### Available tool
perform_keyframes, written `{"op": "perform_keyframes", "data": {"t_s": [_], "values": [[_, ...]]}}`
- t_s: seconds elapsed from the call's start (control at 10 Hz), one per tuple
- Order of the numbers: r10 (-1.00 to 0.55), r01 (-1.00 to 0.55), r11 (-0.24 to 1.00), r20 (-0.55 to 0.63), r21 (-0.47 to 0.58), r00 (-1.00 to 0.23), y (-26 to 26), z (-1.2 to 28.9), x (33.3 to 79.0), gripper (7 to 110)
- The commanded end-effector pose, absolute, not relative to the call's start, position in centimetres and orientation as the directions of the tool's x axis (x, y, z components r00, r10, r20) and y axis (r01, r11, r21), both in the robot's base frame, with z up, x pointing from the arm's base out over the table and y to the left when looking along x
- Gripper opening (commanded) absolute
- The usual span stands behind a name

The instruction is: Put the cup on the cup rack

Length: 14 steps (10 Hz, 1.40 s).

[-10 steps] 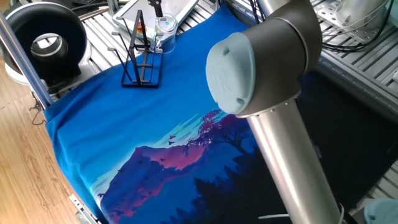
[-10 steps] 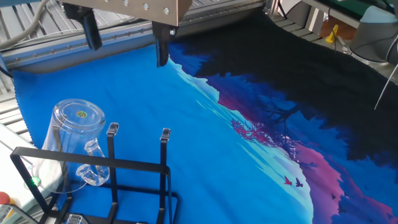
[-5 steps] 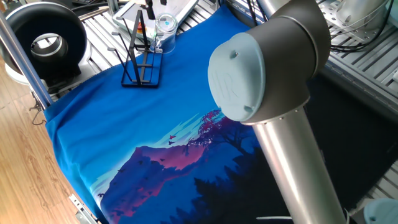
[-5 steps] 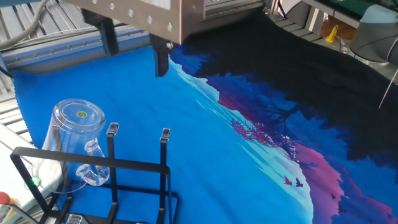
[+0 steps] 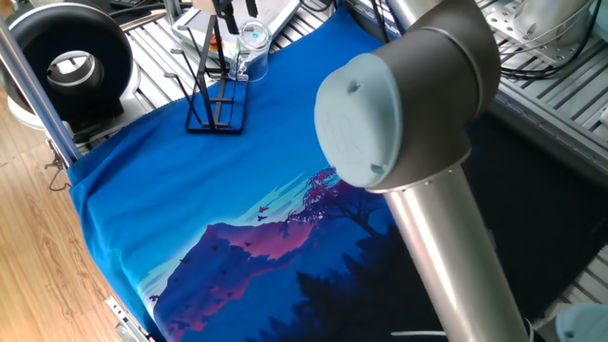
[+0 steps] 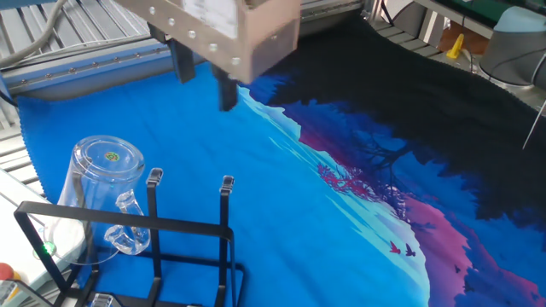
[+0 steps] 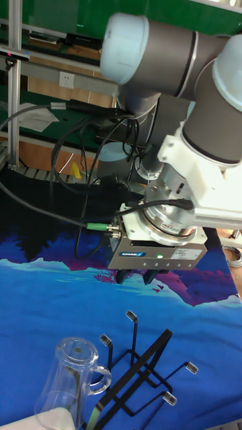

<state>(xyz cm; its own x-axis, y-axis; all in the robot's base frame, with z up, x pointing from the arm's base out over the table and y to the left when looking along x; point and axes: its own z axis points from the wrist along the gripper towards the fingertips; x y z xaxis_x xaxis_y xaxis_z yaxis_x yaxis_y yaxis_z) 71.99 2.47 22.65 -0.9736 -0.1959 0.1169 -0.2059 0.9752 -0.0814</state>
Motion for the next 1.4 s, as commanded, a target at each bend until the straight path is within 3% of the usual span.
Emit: {"op": "perform_keyframes", "data": {"t_s": [0.0, 0.1, 0.2, 0.3, 0.5, 0.6, 1.0, 1.3], "values": [[-0.097, -0.097, 0.995, 0.03, -0.012, -0.995, 1.5, 21.5, 73.3, 44], [-0.096, -0.096, 0.995, -0.023, 0.016, -0.995, 0.4, 20.1, 74.0, 44], [-0.09, -0.09, 0.996, -0.044, -0.012, -0.995, -1.4, 18.8, 73.8, 7], [-0.068, -0.065, 0.996, -0.039, -0.052, -0.997, -2.8, 17.4, 72.7, 7], [-0.003, -0.003, 1.0, -0.065, -0.004, -0.998, -1.1, 14.0, 70.7, 7], [0.009, 0.011, 1.0, -0.072, -0.029, -0.997, -1.5, 13.0, 70.0, 7], [-0.002, 0.001, 1.0, -0.121, -0.028, -0.993, -1.6, 12.5, 70.5, 7], [0.089, 0.086, 0.996, -0.121, 0.024, -0.989, -0.8, 12.4, 70.8, 7]]}}
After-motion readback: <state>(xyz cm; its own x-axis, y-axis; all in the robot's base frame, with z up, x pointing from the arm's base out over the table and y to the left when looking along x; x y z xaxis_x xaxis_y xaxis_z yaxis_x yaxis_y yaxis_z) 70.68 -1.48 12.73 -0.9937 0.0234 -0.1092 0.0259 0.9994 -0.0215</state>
